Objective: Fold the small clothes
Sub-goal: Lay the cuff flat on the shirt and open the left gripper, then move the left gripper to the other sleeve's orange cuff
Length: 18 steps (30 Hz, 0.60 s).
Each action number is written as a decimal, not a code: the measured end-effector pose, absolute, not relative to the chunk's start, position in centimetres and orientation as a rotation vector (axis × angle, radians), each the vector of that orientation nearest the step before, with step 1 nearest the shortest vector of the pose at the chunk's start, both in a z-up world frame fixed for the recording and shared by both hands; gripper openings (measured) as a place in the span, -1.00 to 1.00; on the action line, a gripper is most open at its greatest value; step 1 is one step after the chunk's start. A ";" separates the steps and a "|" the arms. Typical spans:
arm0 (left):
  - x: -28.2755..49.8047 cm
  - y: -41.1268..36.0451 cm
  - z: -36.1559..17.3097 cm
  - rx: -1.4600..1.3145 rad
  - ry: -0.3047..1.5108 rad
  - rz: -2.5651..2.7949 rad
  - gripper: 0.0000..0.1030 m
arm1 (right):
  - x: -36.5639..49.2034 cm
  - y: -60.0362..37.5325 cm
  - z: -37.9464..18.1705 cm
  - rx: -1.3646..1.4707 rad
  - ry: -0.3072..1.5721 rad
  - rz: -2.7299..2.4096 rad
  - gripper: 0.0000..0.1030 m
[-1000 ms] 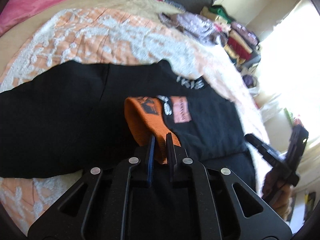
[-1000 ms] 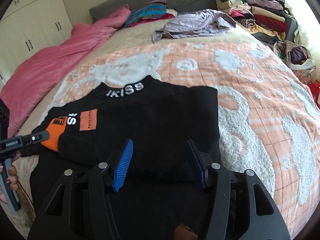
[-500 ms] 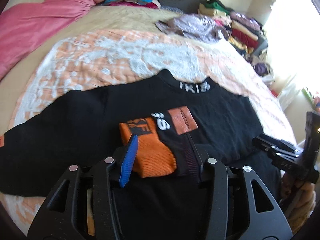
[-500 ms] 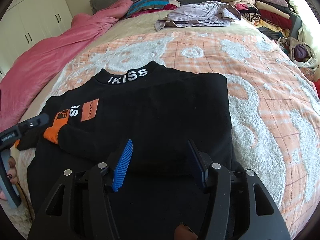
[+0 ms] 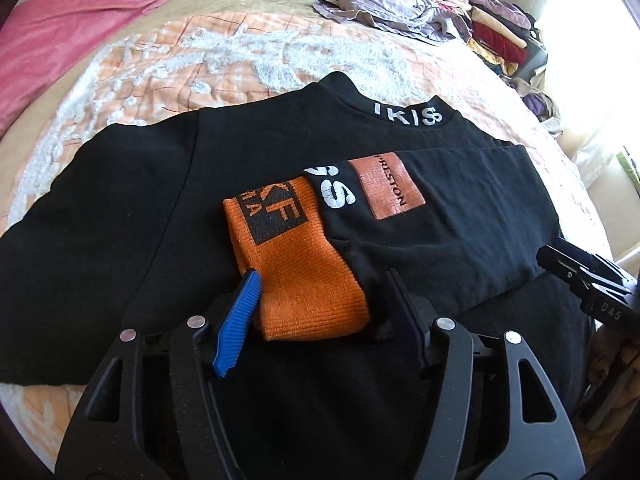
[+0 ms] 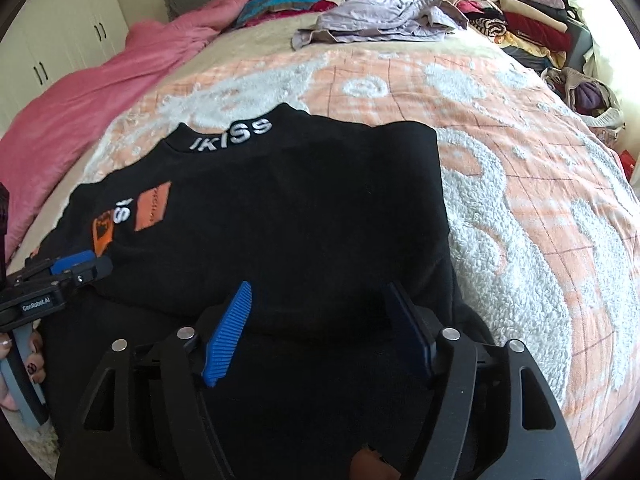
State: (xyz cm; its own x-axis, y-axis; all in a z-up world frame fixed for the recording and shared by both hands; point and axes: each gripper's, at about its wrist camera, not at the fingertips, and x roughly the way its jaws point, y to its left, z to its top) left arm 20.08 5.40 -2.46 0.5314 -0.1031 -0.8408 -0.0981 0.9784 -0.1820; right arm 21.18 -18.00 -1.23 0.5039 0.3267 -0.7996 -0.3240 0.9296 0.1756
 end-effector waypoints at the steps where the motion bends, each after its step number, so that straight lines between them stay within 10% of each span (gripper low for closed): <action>1: 20.0 5.5 -2.4 -0.225 1.013 -0.006 0.08 | 21.1 -17.9 -1.2 0.008 0.961 0.395 0.33; 6: 19.3 5.8 -1.9 -0.244 1.005 -0.014 0.22 | 20.5 -17.3 -0.4 0.024 0.915 0.403 0.78; 18: 17.0 7.1 0.5 -0.273 0.943 0.007 0.68 | 19.2 -16.1 1.8 0.041 0.815 0.422 0.91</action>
State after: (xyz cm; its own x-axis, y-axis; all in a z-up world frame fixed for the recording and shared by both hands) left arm 17.03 7.11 0.48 0.5902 -0.1125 -0.7994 -0.1249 0.9656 -0.2281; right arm 19.25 -16.14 1.77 0.6075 0.3803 -0.6973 -0.3492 0.9164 0.1956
